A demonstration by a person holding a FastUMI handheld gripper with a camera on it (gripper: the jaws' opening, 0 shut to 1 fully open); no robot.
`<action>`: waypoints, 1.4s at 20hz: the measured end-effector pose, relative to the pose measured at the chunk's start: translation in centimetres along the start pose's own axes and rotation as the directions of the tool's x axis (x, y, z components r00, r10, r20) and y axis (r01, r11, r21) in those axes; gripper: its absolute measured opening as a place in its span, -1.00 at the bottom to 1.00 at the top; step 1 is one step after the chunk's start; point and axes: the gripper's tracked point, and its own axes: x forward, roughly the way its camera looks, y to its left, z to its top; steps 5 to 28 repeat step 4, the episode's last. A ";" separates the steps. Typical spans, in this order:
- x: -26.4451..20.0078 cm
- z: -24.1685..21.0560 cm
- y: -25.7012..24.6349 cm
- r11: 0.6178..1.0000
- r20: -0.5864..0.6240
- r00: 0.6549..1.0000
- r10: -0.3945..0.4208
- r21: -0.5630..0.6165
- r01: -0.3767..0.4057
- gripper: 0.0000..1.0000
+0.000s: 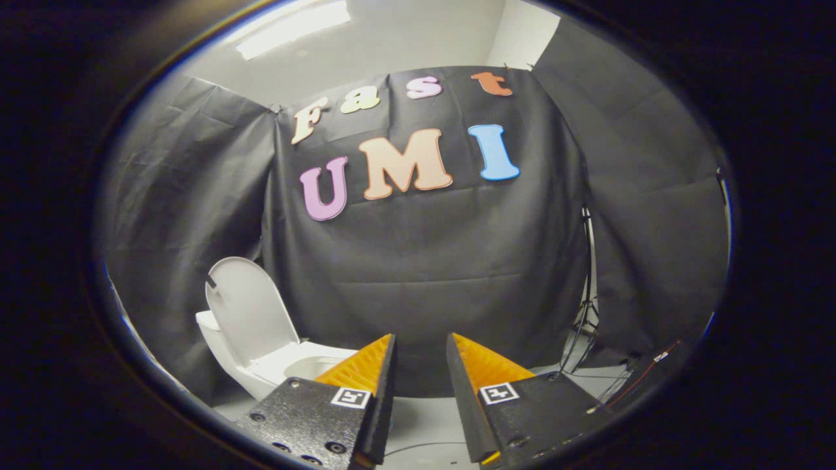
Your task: Open the toilet lid.
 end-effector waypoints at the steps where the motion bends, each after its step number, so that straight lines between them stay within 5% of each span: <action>1: -0.3 -0.7 0.0 0.999 -0.044 0.999 -0.004 -0.032 0.003 -0.03; 28: -0.5 -0.2 0.2 0.998 -0.045 0.999 -0.003 -0.060 0.000 -0.03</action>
